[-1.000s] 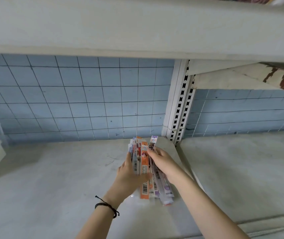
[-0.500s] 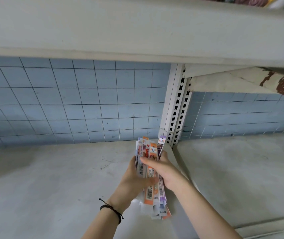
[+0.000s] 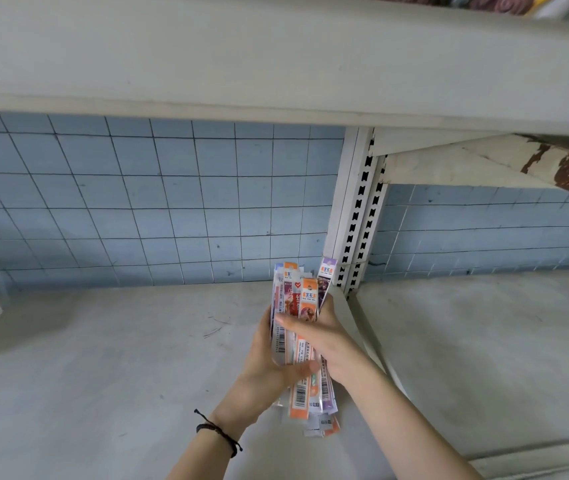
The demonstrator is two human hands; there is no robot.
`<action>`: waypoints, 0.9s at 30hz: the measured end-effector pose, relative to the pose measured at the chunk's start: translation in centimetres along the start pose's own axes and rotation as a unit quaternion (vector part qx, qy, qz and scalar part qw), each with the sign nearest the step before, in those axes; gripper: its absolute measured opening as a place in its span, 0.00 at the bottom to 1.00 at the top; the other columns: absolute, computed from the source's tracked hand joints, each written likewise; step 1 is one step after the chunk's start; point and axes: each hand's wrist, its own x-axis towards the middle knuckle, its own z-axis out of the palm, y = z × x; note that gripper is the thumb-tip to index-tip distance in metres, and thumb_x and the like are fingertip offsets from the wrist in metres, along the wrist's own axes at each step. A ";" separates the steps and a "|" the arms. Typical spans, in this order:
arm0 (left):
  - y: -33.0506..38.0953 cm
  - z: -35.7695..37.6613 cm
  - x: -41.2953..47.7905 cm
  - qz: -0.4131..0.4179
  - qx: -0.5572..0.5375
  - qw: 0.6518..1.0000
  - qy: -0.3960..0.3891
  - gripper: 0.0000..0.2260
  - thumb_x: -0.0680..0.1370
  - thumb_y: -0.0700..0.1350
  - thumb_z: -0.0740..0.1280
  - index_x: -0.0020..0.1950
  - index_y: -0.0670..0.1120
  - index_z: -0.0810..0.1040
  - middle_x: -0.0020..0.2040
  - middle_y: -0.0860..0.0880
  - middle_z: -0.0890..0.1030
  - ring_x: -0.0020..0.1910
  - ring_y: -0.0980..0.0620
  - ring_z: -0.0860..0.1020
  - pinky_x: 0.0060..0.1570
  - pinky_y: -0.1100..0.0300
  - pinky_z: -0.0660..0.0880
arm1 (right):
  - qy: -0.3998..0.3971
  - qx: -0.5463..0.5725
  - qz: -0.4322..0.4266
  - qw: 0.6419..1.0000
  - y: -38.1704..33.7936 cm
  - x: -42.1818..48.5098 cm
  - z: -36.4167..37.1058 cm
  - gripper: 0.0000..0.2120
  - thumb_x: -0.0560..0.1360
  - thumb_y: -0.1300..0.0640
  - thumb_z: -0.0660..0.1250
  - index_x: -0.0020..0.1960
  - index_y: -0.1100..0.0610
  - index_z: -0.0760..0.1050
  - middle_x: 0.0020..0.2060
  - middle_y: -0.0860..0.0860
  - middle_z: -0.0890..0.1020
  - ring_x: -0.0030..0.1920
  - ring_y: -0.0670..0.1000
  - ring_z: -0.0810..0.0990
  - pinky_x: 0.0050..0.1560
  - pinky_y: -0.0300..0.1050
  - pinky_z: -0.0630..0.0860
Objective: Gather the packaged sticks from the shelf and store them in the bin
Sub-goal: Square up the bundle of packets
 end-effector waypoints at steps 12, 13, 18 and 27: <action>1.2 -0.4 0.3 -0.034 0.000 0.999 -0.042 0.40 0.65 0.29 0.76 0.69 0.52 0.62 0.59 0.47 0.80 0.54 0.57 0.81 0.44 0.61 0.79 | 0.046 0.035 0.017 0.998 0.1 -0.4 0.4 0.30 0.66 0.62 0.77 0.62 0.53 0.65 0.49 0.49 0.82 0.48 0.45 0.81 0.40 0.39 0.74; 1.3 -0.3 0.4 -0.031 -0.002 0.999 -0.040 0.40 0.65 0.29 0.76 0.69 0.52 0.62 0.58 0.47 0.80 0.54 0.57 0.81 0.44 0.61 0.78 | 0.043 0.038 0.019 0.998 -0.1 -0.4 0.3 0.30 0.66 0.61 0.77 0.62 0.53 0.65 0.49 0.49 0.82 0.48 0.46 0.81 0.41 0.40 0.74; 1.3 0.0 0.5 -0.017 -0.016 0.999 -0.030 0.42 0.65 0.29 0.76 0.69 0.54 0.61 0.60 0.47 0.80 0.58 0.53 0.80 0.45 0.59 0.79 | 0.038 0.036 0.010 0.999 -0.3 -0.3 0.2 0.32 0.64 0.60 0.79 0.62 0.51 0.67 0.51 0.48 0.83 0.52 0.47 0.81 0.43 0.40 0.73; 1.9 -0.2 0.7 -0.022 -0.068 0.997 0.017 0.46 0.58 0.33 0.78 0.68 0.56 0.59 0.58 0.49 0.79 0.52 0.56 0.82 0.44 0.59 0.79 | 0.003 0.039 -0.117 0.992 -2.5 -0.7 0.8 0.34 0.65 0.71 0.74 0.63 0.50 0.66 0.51 0.51 0.83 0.49 0.48 0.84 0.44 0.42 0.81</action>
